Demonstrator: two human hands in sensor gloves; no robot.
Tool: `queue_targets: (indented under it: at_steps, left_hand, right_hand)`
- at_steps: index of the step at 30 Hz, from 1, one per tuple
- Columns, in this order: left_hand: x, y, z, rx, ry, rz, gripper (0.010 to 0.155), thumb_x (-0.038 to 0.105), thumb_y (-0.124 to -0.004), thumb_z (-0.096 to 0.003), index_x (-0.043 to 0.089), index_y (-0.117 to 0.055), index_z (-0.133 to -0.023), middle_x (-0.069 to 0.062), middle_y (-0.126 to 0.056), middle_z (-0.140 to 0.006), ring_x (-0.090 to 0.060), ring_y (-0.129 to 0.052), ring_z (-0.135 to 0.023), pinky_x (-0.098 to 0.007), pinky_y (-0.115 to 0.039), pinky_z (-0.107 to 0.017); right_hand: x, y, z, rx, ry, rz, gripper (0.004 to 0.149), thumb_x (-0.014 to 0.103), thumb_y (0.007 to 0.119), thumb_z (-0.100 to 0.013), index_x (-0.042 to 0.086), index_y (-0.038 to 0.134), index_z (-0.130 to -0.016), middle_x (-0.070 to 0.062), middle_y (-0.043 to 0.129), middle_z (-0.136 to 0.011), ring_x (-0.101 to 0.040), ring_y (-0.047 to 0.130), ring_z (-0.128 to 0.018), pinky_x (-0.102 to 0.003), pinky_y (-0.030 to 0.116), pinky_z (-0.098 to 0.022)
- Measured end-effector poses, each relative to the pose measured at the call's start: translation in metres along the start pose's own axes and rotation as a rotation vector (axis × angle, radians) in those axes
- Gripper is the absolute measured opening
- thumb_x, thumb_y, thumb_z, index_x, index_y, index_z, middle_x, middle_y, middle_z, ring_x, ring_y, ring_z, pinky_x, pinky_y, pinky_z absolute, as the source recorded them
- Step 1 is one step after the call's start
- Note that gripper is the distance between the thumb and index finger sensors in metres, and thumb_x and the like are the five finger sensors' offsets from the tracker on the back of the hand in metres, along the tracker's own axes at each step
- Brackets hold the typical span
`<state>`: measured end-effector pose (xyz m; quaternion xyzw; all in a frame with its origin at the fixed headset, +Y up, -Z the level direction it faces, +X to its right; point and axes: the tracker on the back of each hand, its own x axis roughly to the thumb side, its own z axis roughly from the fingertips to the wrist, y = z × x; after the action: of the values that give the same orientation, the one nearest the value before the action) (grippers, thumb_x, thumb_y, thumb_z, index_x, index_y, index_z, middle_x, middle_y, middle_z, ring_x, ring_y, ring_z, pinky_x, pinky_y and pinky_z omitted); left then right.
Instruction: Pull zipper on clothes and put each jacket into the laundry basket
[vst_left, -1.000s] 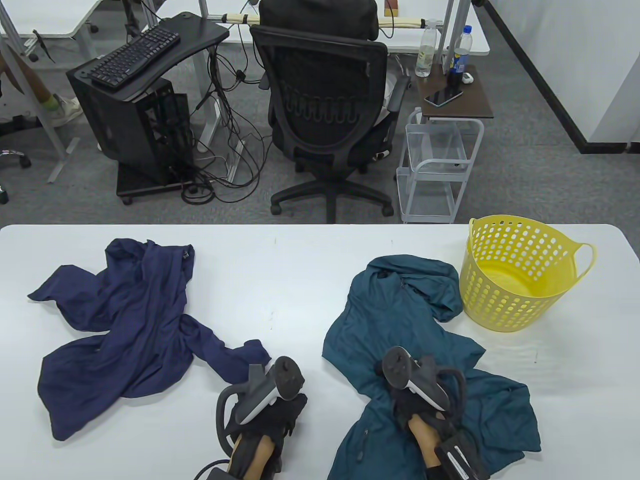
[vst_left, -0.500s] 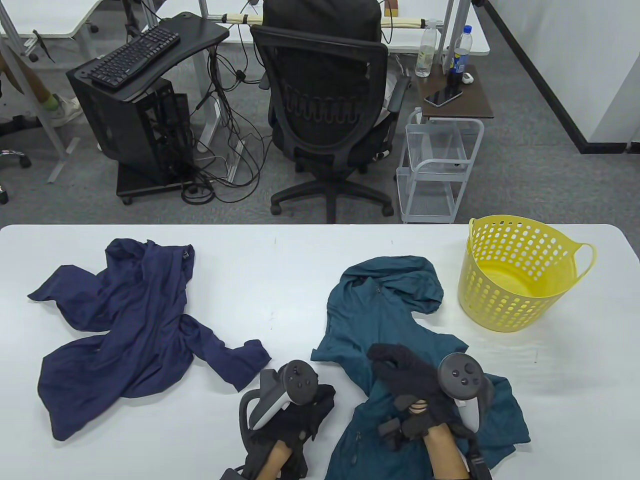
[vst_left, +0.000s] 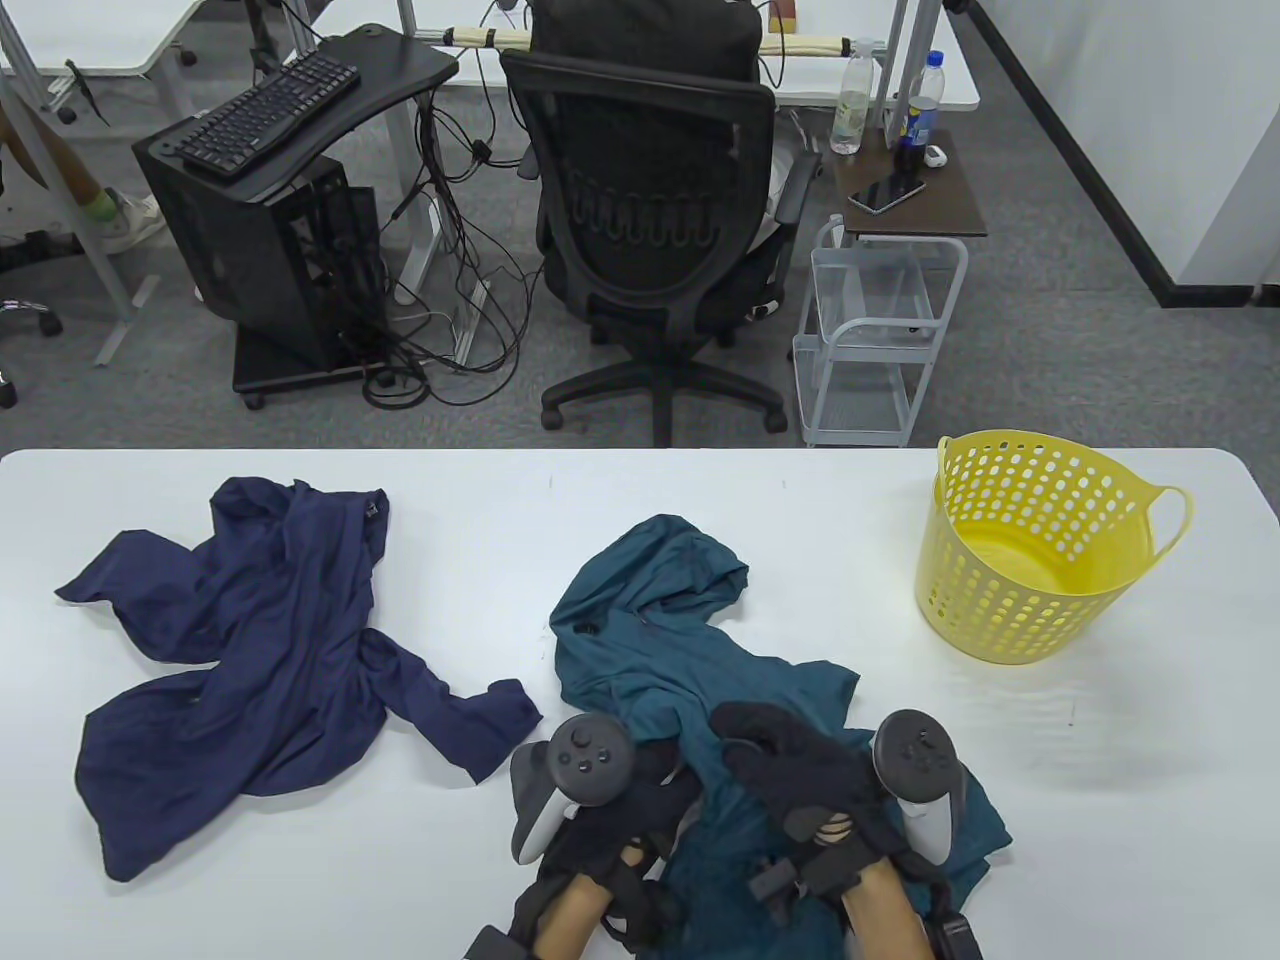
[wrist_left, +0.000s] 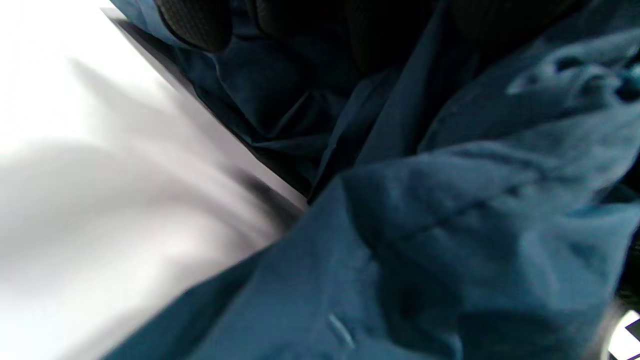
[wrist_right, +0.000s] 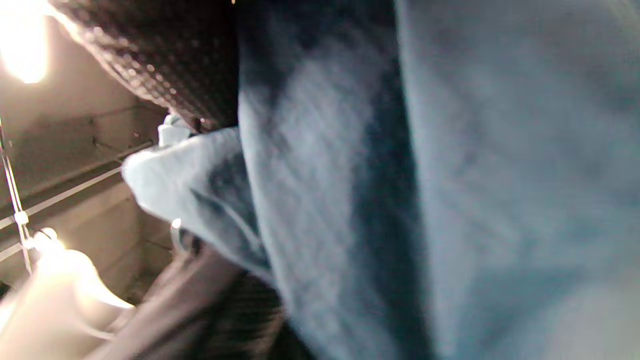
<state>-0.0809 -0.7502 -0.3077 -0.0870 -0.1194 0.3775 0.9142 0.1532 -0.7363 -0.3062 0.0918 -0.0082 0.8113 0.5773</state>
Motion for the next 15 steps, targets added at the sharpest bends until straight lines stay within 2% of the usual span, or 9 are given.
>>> queue_targets:
  at_steps: [4,7,9,11,13,15]
  left_hand:
    - [-0.014,0.004,0.001,-0.053,0.007,0.283,0.045,0.050,-0.065,-0.0438,0.042,-0.068,-0.088,0.009,-0.067,-0.113,-0.034,-0.055,-0.107,-0.057,-0.060,-0.071]
    - [-0.023,0.008,-0.001,-0.108,-0.010,0.429,0.046,0.050,-0.062,-0.0454,0.038,-0.063,-0.090,0.003,-0.069,-0.112,-0.033,-0.055,-0.107,-0.056,-0.061,-0.070]
    - [-0.028,0.011,-0.001,-0.093,0.016,0.460,0.046,0.049,-0.063,-0.0447,0.036,-0.065,-0.089,0.008,-0.087,-0.098,-0.030,-0.066,-0.103,-0.056,-0.064,-0.068]
    - [-0.031,0.012,-0.002,-0.091,0.021,0.443,0.046,0.049,-0.064,-0.0442,0.035,-0.066,-0.088,0.016,-0.100,-0.079,-0.025,-0.080,-0.097,-0.054,-0.068,-0.066]
    - [-0.032,0.014,-0.002,-0.091,0.021,0.437,0.047,0.047,-0.064,-0.0443,0.034,-0.064,-0.089,0.018,-0.099,-0.064,-0.022,-0.087,-0.089,-0.054,-0.070,-0.065]
    - [-0.033,0.015,-0.003,-0.097,0.019,0.434,0.048,0.046,-0.063,-0.0452,0.034,-0.061,-0.091,0.017,-0.095,-0.056,-0.019,-0.091,-0.080,-0.054,-0.070,-0.064]
  right_hand:
    - [0.004,0.002,0.003,-0.106,-0.040,0.343,0.040,0.028,0.091,-0.047,0.037,0.086,-0.086,0.008,0.093,-0.085,-0.018,0.100,-0.061,-0.044,0.080,-0.056]
    - [0.003,0.005,0.002,-0.118,-0.036,0.489,0.041,0.029,0.091,-0.046,0.037,0.086,-0.086,0.009,0.093,-0.085,-0.016,0.100,-0.059,-0.043,0.081,-0.056]
    - [0.000,0.008,0.001,-0.116,-0.026,0.499,0.041,0.028,0.091,-0.046,0.036,0.086,-0.086,0.007,0.093,-0.085,-0.016,0.100,-0.058,-0.043,0.081,-0.055]
    - [0.000,0.009,0.001,-0.117,-0.021,0.522,0.041,0.028,0.092,-0.046,0.036,0.087,-0.086,0.007,0.094,-0.085,-0.017,0.100,-0.057,-0.043,0.081,-0.055]
    - [0.000,0.010,0.001,-0.123,-0.018,0.557,0.041,0.027,0.092,-0.046,0.035,0.087,-0.085,0.006,0.094,-0.085,-0.017,0.100,-0.057,-0.043,0.081,-0.055]
    - [-0.001,0.010,0.001,-0.120,-0.022,0.579,0.040,0.027,0.092,-0.046,0.036,0.087,-0.085,0.006,0.094,-0.085,-0.017,0.100,-0.056,-0.043,0.081,-0.055]
